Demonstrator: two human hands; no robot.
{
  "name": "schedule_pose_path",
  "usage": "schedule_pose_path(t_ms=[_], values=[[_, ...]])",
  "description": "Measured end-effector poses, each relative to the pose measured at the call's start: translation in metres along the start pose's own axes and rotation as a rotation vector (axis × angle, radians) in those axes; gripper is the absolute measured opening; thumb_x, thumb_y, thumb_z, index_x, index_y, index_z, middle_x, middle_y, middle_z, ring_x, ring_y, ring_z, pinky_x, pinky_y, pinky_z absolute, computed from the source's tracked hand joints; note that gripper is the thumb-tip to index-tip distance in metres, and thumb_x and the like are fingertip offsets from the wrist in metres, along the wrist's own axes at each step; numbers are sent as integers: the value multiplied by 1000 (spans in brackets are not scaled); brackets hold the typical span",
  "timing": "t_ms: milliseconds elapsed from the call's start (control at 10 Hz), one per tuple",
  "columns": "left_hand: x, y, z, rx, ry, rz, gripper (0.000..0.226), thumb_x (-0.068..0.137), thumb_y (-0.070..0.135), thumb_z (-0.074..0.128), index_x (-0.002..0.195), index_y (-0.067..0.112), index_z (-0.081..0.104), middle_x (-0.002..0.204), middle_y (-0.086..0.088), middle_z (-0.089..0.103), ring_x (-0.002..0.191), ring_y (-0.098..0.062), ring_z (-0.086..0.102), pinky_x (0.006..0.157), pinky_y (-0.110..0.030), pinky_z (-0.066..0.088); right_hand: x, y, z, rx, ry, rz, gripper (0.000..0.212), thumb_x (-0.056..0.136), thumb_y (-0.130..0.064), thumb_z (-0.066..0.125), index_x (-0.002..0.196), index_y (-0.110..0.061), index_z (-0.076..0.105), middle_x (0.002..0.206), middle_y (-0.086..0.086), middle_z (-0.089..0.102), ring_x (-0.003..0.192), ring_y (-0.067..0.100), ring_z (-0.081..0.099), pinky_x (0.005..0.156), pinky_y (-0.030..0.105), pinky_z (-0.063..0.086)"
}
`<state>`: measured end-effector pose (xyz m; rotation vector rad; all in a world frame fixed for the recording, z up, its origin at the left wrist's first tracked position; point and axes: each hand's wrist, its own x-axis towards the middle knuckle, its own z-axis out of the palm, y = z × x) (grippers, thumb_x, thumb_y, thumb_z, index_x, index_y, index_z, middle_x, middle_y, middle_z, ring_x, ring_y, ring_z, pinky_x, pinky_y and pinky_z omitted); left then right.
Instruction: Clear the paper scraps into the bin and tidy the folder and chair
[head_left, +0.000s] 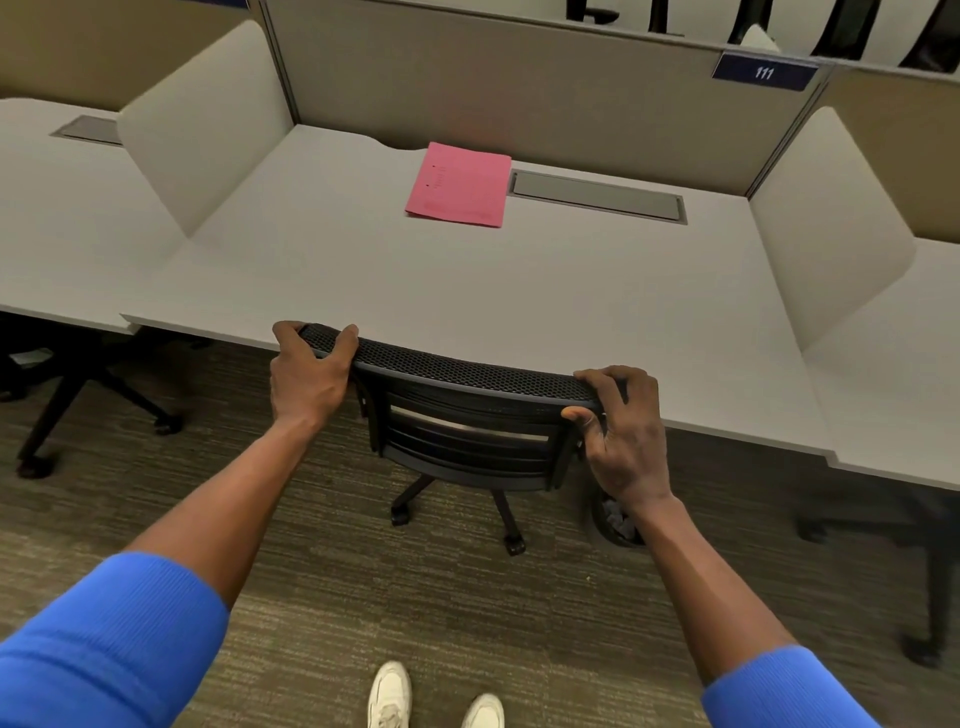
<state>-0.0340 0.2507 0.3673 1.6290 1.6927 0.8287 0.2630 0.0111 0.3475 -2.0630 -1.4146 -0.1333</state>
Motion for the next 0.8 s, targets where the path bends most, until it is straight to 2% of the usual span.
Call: schedule_pose_path(t_ms=[200,400,500,600,700,800], values=[[0,-1,0,9,-4,2,77,90,69,66,133,9,42,91,-5,62,89,-34,66,82,-47,56,0,0,1,-8,-10,-2,50,99,-52,59,133,-18,67,128,11,53,121,28,52,89,27,46],[-2,2,-5,63,-52,-22,86,86,78,60,134,10,40,108,-17,69,98,-40,68,92,-53,58,-1,0,-1,-23,-28,12,52,100,-60,53,135,-23,64,130,9,52,123,27,51,84,34,56],[-1,7,-9,124,-92,-45,93,85,83,56,139,9,37,115,-18,66,106,-43,67,95,-51,55,-2,-2,-4,-51,-39,20,55,101,-66,47,137,-26,62,130,5,51,123,25,51,80,38,60],[-1,10,-14,203,-136,-46,103,86,88,51,146,7,31,129,-24,64,116,-47,65,101,-55,53,-2,-2,-10,-111,-71,0,66,102,-72,39,143,-24,58,133,5,52,125,26,52,96,47,56],[-2,13,-21,240,-146,2,116,81,94,47,153,6,25,146,-25,53,128,-49,60,105,-62,50,-1,-4,-16,-168,-118,24,80,99,-81,31,153,-24,48,143,8,53,136,29,50,118,52,40],[-10,14,-26,337,-90,137,125,78,99,39,156,3,26,157,-27,41,142,-47,49,112,-63,47,-1,-10,-25,-165,-119,85,91,95,-86,28,157,-20,41,153,8,50,148,29,43,127,58,28]])
